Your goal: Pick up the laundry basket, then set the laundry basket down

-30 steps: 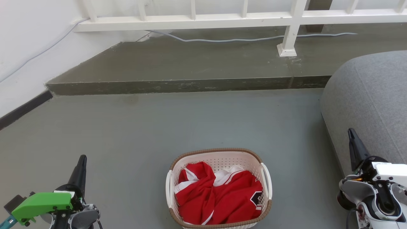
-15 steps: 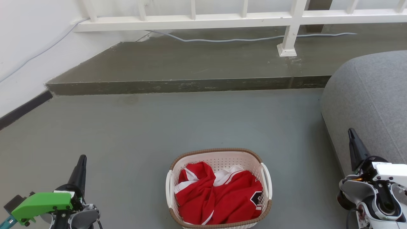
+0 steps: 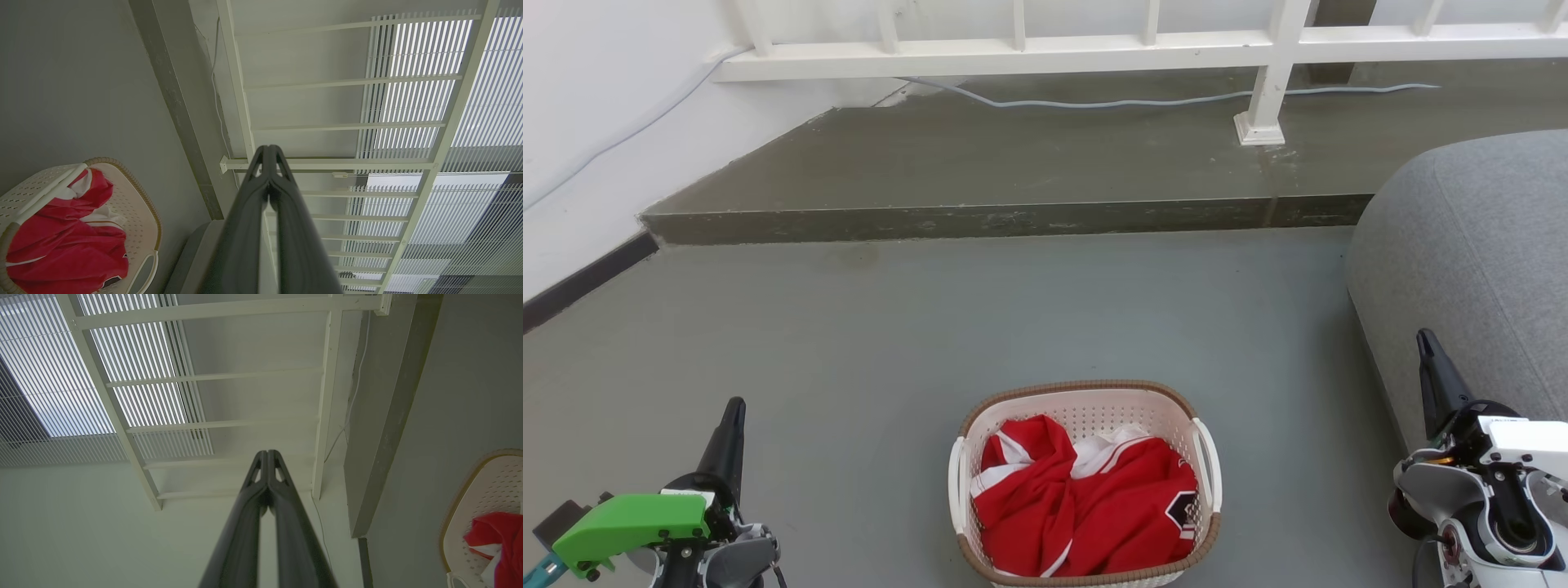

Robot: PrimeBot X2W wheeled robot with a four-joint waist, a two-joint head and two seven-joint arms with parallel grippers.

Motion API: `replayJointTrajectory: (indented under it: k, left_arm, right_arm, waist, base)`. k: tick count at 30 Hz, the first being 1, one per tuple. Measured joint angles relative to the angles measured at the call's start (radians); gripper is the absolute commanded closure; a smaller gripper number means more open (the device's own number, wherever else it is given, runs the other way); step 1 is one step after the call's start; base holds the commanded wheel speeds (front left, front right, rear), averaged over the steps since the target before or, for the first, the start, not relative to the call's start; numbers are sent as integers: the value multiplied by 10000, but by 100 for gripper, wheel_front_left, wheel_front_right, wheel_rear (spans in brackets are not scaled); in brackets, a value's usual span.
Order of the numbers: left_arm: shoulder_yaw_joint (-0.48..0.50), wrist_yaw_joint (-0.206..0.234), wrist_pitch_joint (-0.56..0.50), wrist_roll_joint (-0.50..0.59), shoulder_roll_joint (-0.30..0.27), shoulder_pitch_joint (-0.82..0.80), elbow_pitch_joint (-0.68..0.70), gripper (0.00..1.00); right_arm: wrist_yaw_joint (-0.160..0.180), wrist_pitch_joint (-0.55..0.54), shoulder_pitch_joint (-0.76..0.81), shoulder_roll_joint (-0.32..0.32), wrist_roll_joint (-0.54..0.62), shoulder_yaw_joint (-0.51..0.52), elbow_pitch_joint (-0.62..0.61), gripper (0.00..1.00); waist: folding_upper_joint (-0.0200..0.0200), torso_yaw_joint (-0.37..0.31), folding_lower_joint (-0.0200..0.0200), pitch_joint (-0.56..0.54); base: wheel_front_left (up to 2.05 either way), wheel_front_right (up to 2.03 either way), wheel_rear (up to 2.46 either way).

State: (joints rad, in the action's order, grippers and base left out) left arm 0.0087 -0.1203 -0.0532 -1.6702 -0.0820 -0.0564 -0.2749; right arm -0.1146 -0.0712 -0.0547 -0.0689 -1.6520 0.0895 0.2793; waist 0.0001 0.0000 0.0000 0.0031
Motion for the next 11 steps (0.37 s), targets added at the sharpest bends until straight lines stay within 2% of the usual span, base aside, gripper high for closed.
replayJointTrajectory:
  k: [11]
  left_arm:
    - [13,-25,-2,2,6,0,6,100]
  right_arm:
    - [2,0,0,19,2,6,-2,100]
  waist:
    - [0,0,0,0]
  base:
    - [0,0,0]
